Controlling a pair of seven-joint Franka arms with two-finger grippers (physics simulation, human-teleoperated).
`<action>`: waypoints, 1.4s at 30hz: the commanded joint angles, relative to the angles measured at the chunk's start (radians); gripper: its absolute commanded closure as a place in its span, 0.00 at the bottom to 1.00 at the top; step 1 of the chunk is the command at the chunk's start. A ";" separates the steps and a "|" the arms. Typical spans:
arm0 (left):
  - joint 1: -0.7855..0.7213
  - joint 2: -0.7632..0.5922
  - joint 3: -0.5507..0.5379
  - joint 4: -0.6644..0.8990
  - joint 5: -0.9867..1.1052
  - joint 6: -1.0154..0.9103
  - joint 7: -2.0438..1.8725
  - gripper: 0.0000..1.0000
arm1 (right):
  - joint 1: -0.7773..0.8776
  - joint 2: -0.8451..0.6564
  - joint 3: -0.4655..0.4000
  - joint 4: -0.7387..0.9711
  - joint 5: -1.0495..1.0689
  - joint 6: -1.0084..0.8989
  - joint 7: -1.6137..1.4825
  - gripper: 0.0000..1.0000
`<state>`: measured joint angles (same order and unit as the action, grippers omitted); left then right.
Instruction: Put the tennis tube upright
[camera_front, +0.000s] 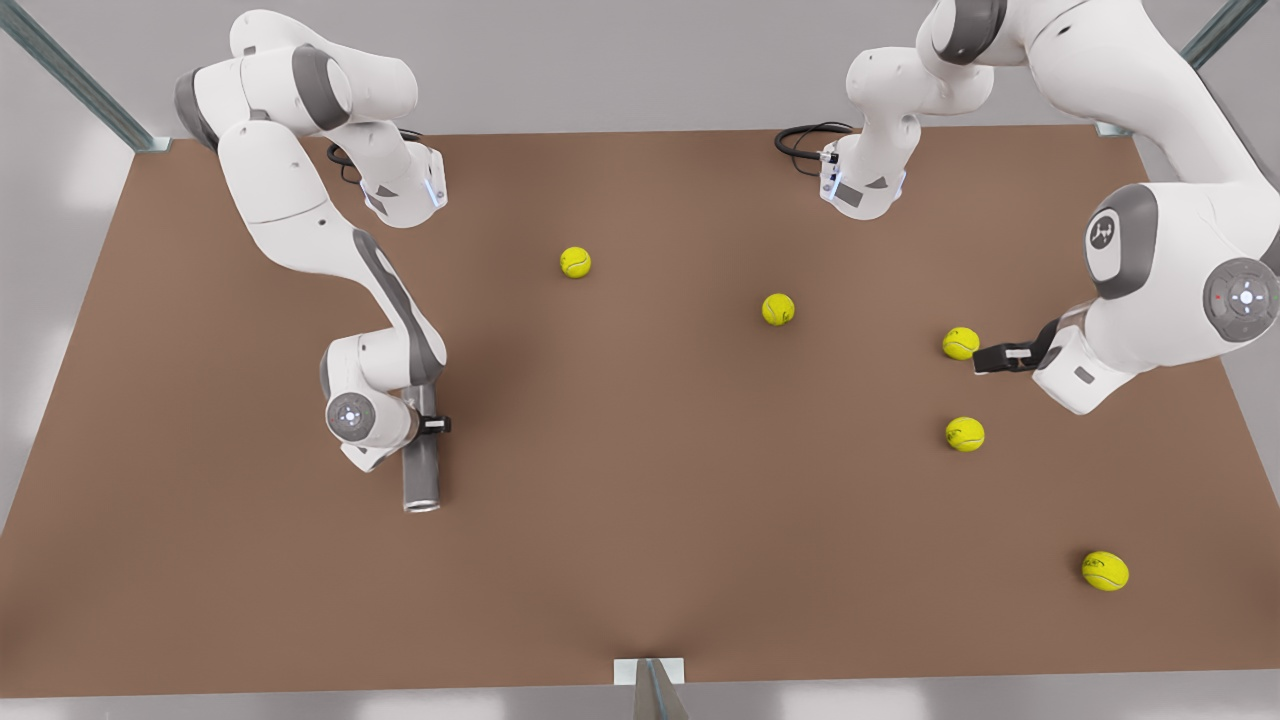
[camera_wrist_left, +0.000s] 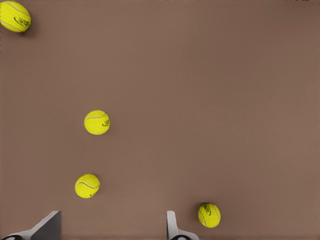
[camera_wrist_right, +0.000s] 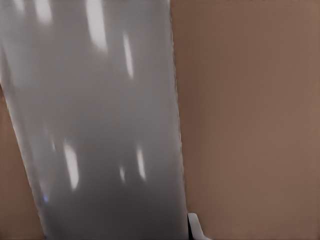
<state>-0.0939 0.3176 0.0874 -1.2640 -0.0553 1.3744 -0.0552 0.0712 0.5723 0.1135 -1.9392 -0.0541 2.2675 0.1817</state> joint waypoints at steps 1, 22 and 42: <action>-0.001 0.000 0.000 0.000 0.000 0.000 0.000 0.00 | 0.001 0.000 0.000 0.003 -0.001 -0.005 0.001 0.25; 0.000 0.000 0.000 -0.002 0.000 0.002 0.000 0.00 | 0.265 0.095 0.160 0.456 -0.325 -0.164 -0.798 0.25; 0.000 0.001 0.000 -0.011 0.000 0.011 0.002 0.00 | 0.595 0.500 -0.005 1.034 -0.224 -0.230 -0.939 0.00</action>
<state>-0.0936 0.3192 0.0874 -1.2748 -0.0553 1.3837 -0.0537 0.6649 1.0724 0.1089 -0.9040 -0.2777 2.0316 -0.7592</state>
